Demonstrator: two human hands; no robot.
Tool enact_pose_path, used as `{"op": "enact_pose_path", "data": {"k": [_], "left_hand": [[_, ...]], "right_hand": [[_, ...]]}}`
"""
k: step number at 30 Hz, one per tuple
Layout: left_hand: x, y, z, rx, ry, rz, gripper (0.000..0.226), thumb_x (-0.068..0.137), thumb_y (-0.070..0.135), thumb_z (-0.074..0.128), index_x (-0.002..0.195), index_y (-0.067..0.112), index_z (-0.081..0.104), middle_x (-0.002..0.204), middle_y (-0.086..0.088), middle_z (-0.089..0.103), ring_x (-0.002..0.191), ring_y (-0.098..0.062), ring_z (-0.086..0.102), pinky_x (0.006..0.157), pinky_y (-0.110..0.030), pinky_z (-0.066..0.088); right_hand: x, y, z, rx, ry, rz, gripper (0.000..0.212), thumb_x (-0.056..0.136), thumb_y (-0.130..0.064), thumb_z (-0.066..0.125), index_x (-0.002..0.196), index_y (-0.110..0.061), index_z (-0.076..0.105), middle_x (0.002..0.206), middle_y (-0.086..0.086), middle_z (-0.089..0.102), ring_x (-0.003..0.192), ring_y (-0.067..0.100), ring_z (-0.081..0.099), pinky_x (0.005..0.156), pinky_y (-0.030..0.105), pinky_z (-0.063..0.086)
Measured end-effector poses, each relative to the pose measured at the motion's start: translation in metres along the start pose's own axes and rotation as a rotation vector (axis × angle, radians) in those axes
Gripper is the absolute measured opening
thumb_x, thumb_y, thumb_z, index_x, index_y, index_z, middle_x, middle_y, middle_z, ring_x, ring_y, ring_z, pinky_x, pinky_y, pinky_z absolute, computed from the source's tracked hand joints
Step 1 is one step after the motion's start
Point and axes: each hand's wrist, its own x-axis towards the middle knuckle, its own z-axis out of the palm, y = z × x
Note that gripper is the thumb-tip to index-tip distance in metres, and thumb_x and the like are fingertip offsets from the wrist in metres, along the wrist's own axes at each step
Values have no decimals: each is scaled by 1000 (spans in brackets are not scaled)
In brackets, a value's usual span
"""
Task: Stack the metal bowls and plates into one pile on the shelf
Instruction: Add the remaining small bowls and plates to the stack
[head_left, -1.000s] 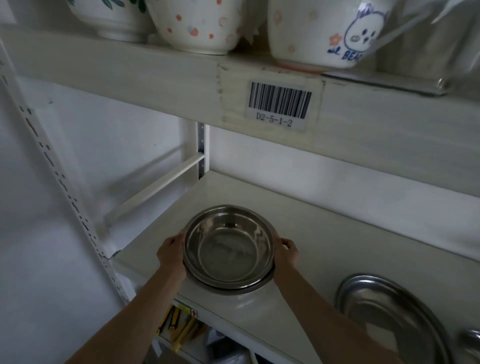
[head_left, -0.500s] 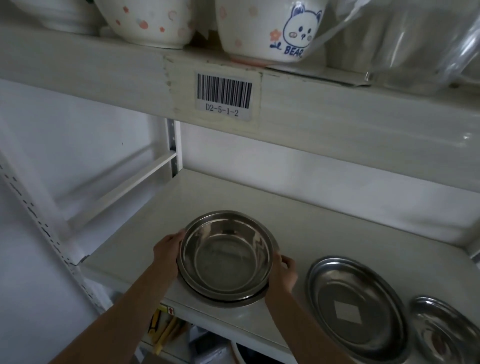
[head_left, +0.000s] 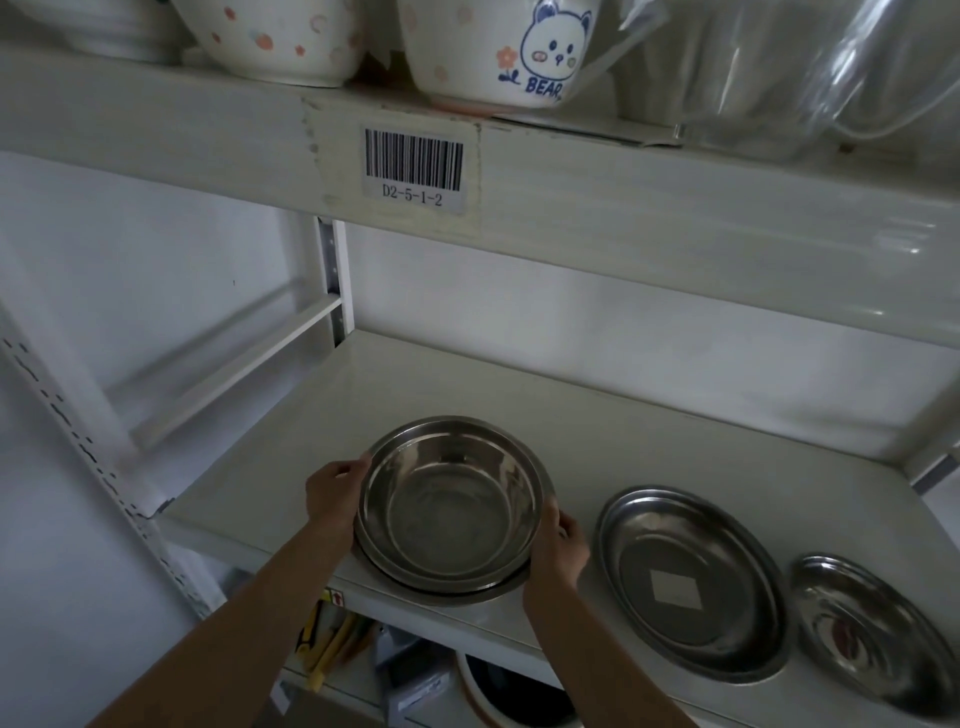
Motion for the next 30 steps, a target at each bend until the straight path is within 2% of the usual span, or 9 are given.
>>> {"op": "enact_pose_path", "data": {"k": [3, 7, 11, 13, 17, 20, 23, 27, 30], "left_hand": [[-5, 2, -1, 116, 68, 92, 31, 81, 31, 69, 101, 7, 69, 101, -11, 71, 93, -29, 66, 88, -42, 54], [-14, 14, 2, 217, 157, 250, 34, 83, 32, 65, 105, 6, 69, 112, -13, 67, 97, -28, 64, 81, -33, 47], [-38, 27, 14, 61, 160, 357, 28, 80, 31, 68, 103, 14, 66, 114, -11, 62, 97, -22, 63, 83, -34, 49], [-61, 31, 24, -28, 90, 388, 25, 79, 31, 68, 101, 18, 65, 112, -7, 63, 94, -16, 64, 83, -31, 51], [-120, 31, 51, -104, -73, 428, 24, 85, 30, 68, 102, 14, 65, 99, 0, 68, 90, -11, 65, 75, -20, 48], [-163, 25, 70, -127, -205, 394, 20, 87, 28, 67, 101, 15, 65, 91, 6, 67, 86, -8, 64, 76, -25, 52], [-198, 9, 87, -138, -360, 362, 13, 89, 25, 64, 99, 16, 63, 87, -2, 66, 79, -13, 62, 68, -22, 52], [-230, -24, 101, -76, -460, 318, 18, 89, 32, 63, 101, 18, 63, 87, -1, 65, 80, -15, 63, 75, -28, 52], [-246, -43, 112, -25, -467, 311, 17, 88, 33, 63, 99, 20, 64, 89, -2, 67, 82, -17, 64, 76, -31, 53]], "right_hand": [[-4, 6, -5, -3, -5, 27, 32, 91, -36, 63, 102, -7, 69, 90, 12, 69, 79, 24, 60, 69, 32, 48], [-16, 11, -16, 4, -26, 101, 35, 91, -40, 62, 98, -6, 66, 74, 8, 58, 63, 20, 50, 57, 31, 42], [-32, 16, -33, -17, -39, 133, 36, 92, -40, 62, 94, -4, 64, 66, 6, 51, 53, 15, 39, 48, 29, 35], [-39, 19, -43, -34, -59, 138, 35, 93, -39, 60, 91, -4, 64, 69, 6, 52, 52, 15, 39, 48, 29, 36], [-46, 22, -64, -51, -69, 162, 37, 95, -40, 57, 83, -6, 62, 70, 8, 50, 50, 15, 37, 45, 27, 34], [-51, 22, -81, -21, -56, 175, 36, 95, -40, 57, 86, -5, 62, 70, 8, 48, 51, 15, 35, 44, 26, 31], [-54, 21, -102, -52, -27, 178, 39, 94, -45, 56, 87, -7, 63, 73, 8, 51, 56, 17, 41, 49, 28, 36], [-52, 21, -135, -85, 49, 180, 42, 92, -46, 58, 88, -5, 65, 69, 10, 54, 55, 19, 44, 51, 30, 38], [-50, 19, -162, -66, 97, 166, 43, 90, -46, 60, 84, -4, 65, 73, 11, 58, 55, 19, 44, 52, 31, 37]]}}
